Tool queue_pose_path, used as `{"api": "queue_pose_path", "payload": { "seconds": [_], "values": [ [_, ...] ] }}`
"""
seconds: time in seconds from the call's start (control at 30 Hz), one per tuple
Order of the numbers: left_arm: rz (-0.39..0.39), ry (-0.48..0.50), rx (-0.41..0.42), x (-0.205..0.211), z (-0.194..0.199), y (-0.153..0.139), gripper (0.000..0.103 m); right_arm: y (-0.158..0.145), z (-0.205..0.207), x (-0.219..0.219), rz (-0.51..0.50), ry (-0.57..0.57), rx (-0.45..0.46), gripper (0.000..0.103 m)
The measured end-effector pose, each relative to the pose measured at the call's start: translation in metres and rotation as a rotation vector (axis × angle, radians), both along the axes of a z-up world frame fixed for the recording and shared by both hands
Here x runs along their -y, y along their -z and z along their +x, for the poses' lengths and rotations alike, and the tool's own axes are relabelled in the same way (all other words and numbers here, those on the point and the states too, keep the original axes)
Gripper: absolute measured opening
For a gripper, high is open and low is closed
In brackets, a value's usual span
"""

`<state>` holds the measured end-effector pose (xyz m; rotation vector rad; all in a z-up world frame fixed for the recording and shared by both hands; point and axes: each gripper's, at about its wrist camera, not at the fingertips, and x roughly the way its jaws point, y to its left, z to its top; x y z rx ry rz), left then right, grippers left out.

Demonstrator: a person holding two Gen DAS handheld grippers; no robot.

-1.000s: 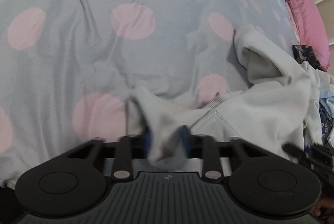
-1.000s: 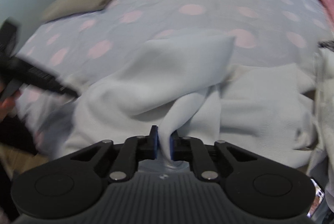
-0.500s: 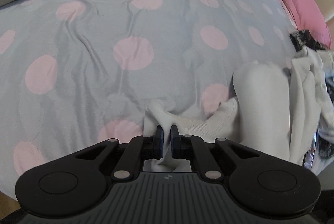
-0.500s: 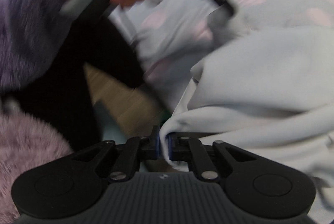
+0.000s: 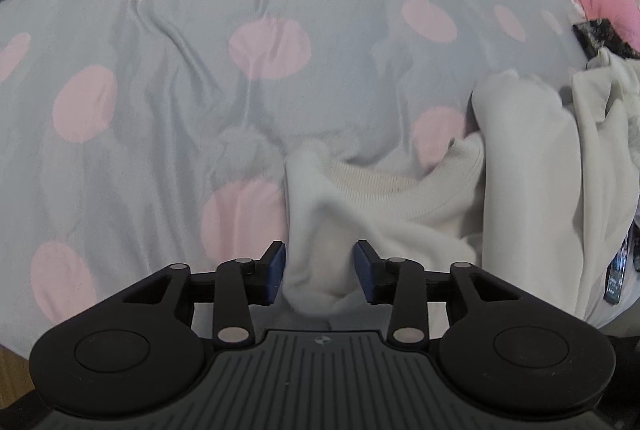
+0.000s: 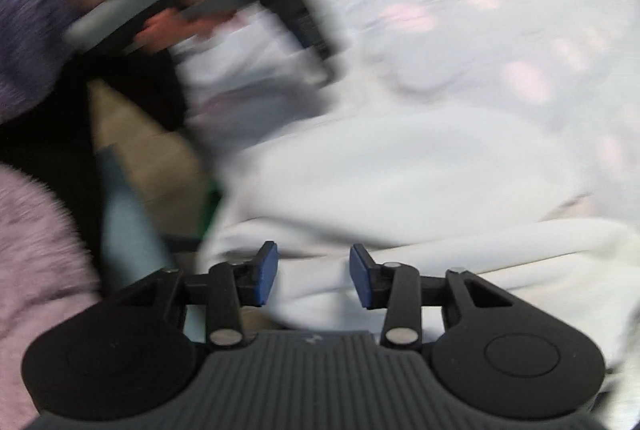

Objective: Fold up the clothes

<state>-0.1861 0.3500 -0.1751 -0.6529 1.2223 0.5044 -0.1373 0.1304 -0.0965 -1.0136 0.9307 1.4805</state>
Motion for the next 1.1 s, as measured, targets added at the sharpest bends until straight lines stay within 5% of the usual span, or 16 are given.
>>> {"api": "queue_pose_path", "payload": {
  "seconds": [0.07, 0.33, 0.4, 0.43, 0.47, 0.5, 0.7, 0.83, 1.1],
  "values": [
    [0.001, 0.012, -0.006, 0.002, 0.000, 0.002, 0.036, -0.001, 0.027, -0.015, 0.027, 0.089, 0.054, 0.065],
    [0.015, 0.035, -0.006, 0.000, 0.004, 0.004, 0.015, 0.037, 0.132, -0.054, 0.045, 0.474, 0.024, 0.065],
    [0.019, 0.045, -0.008, 0.000, 0.005, 0.005, 0.014, 0.038, 0.131, -0.050, 0.050, 0.488, -0.009, 0.064],
    [0.019, 0.047, -0.008, 0.000, 0.005, 0.006, 0.014, 0.038, 0.131, -0.047, 0.052, 0.495, -0.025, 0.050],
    [0.018, 0.049, -0.009, 0.000, 0.005, 0.007, 0.014, 0.039, 0.131, -0.045, 0.055, 0.502, -0.042, 0.018],
    [0.018, 0.050, -0.010, 0.000, 0.005, 0.007, 0.014, 0.039, 0.130, -0.043, 0.057, 0.509, -0.058, 0.007],
    [0.025, 0.061, -0.005, 0.003, 0.005, 0.007, 0.013, 0.039, 0.125, -0.029, 0.057, 0.533, -0.148, 0.005],
    [0.019, 0.050, -0.004, 0.002, 0.003, 0.007, 0.012, 0.035, 0.095, -0.003, -0.058, 0.435, -0.100, 0.005],
    [0.019, 0.038, -0.010, -0.001, -0.003, 0.006, 0.012, 0.079, 0.073, 0.038, -0.267, 0.387, -0.092, 0.005]
  ]
}}
